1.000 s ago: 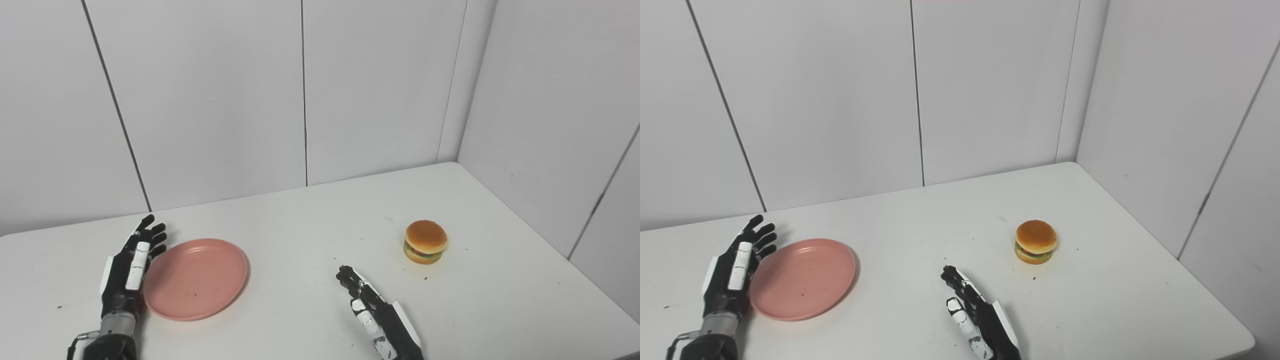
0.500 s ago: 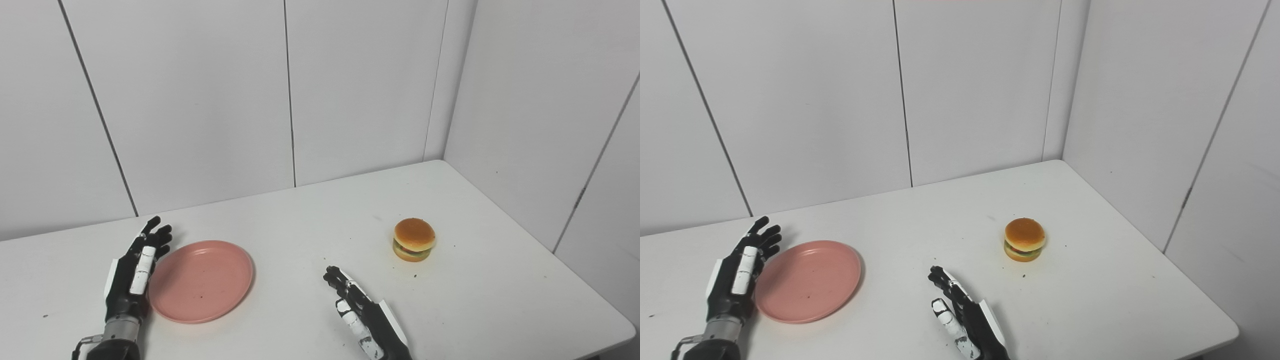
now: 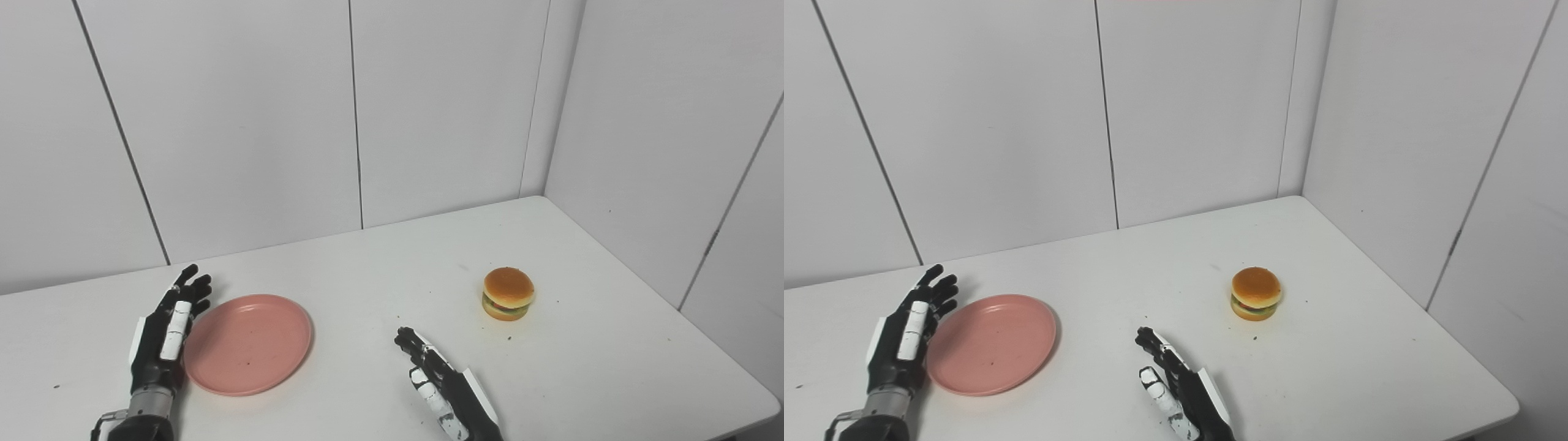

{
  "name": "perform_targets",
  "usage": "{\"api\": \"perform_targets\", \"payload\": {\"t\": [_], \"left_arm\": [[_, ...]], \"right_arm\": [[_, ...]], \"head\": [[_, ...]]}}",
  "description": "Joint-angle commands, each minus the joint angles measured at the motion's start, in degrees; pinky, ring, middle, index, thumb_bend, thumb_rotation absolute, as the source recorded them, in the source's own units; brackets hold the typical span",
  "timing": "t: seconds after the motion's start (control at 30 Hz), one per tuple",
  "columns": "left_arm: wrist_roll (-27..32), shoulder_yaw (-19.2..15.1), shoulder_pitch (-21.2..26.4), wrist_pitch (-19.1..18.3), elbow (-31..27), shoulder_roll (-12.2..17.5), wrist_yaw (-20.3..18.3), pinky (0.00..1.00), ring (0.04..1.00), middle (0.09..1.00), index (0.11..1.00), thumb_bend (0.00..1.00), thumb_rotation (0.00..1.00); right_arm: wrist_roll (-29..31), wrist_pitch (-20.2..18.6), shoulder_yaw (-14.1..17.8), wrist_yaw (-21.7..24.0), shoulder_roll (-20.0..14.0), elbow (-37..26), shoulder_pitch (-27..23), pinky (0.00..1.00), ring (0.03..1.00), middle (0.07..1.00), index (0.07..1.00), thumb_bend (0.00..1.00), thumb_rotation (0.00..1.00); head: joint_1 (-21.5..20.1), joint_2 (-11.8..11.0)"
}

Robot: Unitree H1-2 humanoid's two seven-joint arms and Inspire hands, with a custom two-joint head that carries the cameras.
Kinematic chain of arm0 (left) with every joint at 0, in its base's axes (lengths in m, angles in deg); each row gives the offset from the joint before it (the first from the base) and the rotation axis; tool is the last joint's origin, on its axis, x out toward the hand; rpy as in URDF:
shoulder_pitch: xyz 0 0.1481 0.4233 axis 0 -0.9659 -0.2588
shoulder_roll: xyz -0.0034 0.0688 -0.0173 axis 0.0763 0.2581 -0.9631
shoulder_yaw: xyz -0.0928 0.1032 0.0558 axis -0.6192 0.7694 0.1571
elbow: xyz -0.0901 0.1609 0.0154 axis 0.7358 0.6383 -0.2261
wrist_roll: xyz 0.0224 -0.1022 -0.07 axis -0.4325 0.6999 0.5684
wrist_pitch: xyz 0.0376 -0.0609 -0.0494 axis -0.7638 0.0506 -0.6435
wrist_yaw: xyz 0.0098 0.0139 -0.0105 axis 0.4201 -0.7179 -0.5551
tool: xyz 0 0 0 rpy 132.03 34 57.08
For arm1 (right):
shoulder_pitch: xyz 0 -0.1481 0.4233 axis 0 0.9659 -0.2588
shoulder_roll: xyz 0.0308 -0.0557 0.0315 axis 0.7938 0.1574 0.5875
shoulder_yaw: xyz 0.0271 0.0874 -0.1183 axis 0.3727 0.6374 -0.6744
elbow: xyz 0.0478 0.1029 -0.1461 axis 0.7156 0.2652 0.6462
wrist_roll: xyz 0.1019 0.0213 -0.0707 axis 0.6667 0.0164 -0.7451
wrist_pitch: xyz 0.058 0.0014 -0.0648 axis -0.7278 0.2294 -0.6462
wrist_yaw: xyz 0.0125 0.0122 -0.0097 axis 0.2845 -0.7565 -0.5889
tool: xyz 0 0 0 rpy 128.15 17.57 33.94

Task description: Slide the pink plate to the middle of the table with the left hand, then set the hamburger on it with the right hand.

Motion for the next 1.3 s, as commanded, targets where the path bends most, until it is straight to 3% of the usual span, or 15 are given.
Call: {"api": "perform_targets", "payload": {"t": [0.0,0.1,0.17,0.4,0.57,0.73,0.83,1.13,1.27], "left_arm": [[-0.2,0.4,0.4,0.7,-0.6,-0.8,0.1,0.83,0.851,0.833,0.838,0.95,0.84],[-0.1,0.5,0.4,0.7,-0.4,-0.7,-0.1,0.83,0.855,0.835,0.837,0.95,0.85],[0.0,0.5,0.6,0.8,0.2,-0.6,-0.2,0.83,0.854,0.835,0.835,0.95,0.85],[-0.1,0.5,0.9,1.0,1.2,-0.7,-0.2,0.81,0.836,0.822,0.837,0.95,0.85],[-0.2,0.7,0.6,0.7,0.6,-0.8,-0.1,0.81,0.844,0.829,0.842,0.94,0.85],[0.2,0.6,0.5,0.0,0.1,-0.8,-0.4,0.82,0.85,0.835,0.84,0.95,0.85],[0.7,0.3,0.4,-0.4,0.2,-0.9,-0.6,0.82,0.854,0.836,0.845,0.93,0.85],[1.2,0.1,0.2,-0.6,0.1,-0.9,-1.0,0.83,0.856,0.835,0.843,0.92,0.84],[1.2,0.0,0.6,-0.1,1.0,-0.9,-1.1,0.83,0.853,0.831,0.839,0.93,0.84]], "right_arm": [[-1.4,-0.3,-0.6,-0.5,2.6,-1.4,0.9,0.98,0.938,0.891,0.884,0.79,0.9],[-4.3,0.6,-0.7,-1.4,2.0,-4.7,0.8,0.89,0.894,0.881,0.888,0.7,0.9],[-8.7,-0.4,-0.7,-2.2,1.5,-8.4,0.3,0.86,0.88,0.871,0.882,0.69,0.9],[-23.6,-7.1,-0.6,-1.9,0.0,-18.5,-2.4,0.81,0.852,0.871,0.87,0.77,0.95],[-32.6,-8.3,-0.1,-1.4,-1.7,-21.7,-6.0,0.74,0.824,0.859,0.851,0.77,0.96],[-38.3,-9.2,0.9,-0.2,-3.8,-23.3,-10.4,0.72,0.811,0.847,0.835,0.78,0.94],[-40.3,-9.3,1.9,0.4,-5.4,-23.6,-12.9,0.65,0.781,0.838,0.826,0.8,0.92],[-51.3,-11.9,4.5,4.9,-10.3,-24.0,-18.4,0.7,0.811,0.851,0.827,0.77,0.92],[-53.8,-11.3,5.5,4.7,-11.9,-22.6,-20.4,0.71,0.8,0.841,0.816,0.77,0.93]], "head": [[0.2,0.1],[-0.3,0.0],[-1.1,-0.2],[-0.8,0.0],[-0.1,0.0],[-0.1,-0.1],[0.2,-0.2],[0.5,-0.3],[0.6,-0.5]]}}
